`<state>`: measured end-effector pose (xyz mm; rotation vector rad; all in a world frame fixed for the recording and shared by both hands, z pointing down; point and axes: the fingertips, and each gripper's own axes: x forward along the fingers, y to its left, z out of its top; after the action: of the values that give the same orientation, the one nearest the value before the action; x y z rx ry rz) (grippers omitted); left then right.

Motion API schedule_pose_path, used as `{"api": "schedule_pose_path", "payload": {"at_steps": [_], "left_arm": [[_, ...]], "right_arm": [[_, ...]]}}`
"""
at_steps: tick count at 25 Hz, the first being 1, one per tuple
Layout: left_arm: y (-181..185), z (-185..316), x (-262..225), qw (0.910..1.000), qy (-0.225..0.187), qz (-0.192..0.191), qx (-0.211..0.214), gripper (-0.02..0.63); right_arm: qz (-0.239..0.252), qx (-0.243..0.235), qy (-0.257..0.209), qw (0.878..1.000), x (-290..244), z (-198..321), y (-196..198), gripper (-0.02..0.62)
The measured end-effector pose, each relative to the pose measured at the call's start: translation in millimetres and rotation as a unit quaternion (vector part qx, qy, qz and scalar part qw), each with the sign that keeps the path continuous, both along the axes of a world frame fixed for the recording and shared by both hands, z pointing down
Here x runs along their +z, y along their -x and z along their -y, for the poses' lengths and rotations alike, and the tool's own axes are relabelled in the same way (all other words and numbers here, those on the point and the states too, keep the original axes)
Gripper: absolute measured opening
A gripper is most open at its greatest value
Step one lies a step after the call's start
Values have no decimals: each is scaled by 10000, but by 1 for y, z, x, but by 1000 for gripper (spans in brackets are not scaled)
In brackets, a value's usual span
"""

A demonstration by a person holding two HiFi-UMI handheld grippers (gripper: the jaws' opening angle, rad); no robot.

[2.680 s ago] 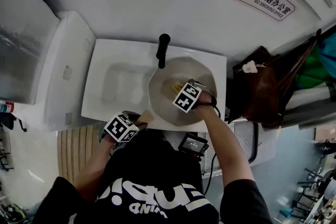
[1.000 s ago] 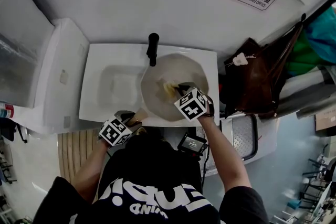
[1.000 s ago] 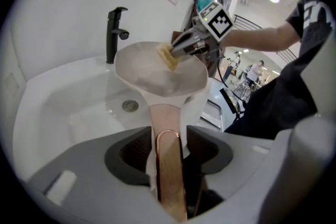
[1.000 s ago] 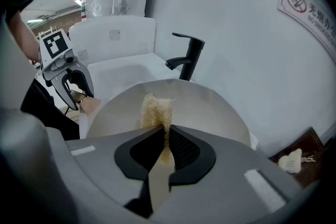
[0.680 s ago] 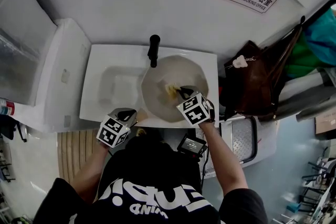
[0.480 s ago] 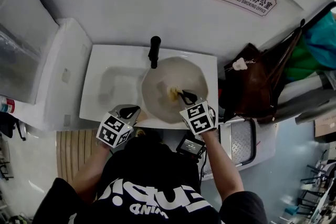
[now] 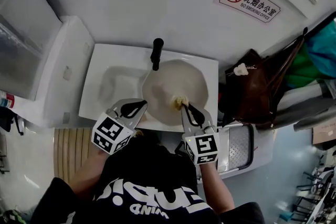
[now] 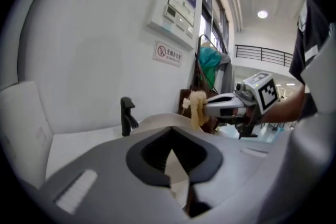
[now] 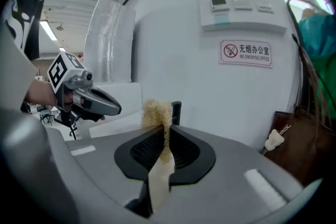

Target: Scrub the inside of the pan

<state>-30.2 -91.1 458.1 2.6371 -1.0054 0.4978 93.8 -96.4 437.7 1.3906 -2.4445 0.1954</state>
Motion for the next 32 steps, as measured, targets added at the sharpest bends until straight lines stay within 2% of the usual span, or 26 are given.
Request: {"api": "schedule_pose_path", "payload": {"at_steps": [5, 9, 15, 26, 32], "left_arm": [[5, 4, -36, 9952, -873, -368, -234, -5], [11, 6, -44, 9899, -1270, -460, -431, -5], [11, 5, -51, 9859, -1500, -571, -474, -5], [13, 4, -36, 9880, -1313, -550, -605, -5], [12, 4, -41, 9868, -1432, -501, -573, -5]], "right_arm": [[431, 130, -584, 9973, -33, -18, 6, 38], [744, 340, -783, 9936, -41, -23, 2, 38], [882, 438, -811, 9918, -40, -22, 1, 38], [862, 462, -843, 9916, -37, -20, 2, 37], [914, 427, -835, 9914, -37, -21, 4, 37]]}}
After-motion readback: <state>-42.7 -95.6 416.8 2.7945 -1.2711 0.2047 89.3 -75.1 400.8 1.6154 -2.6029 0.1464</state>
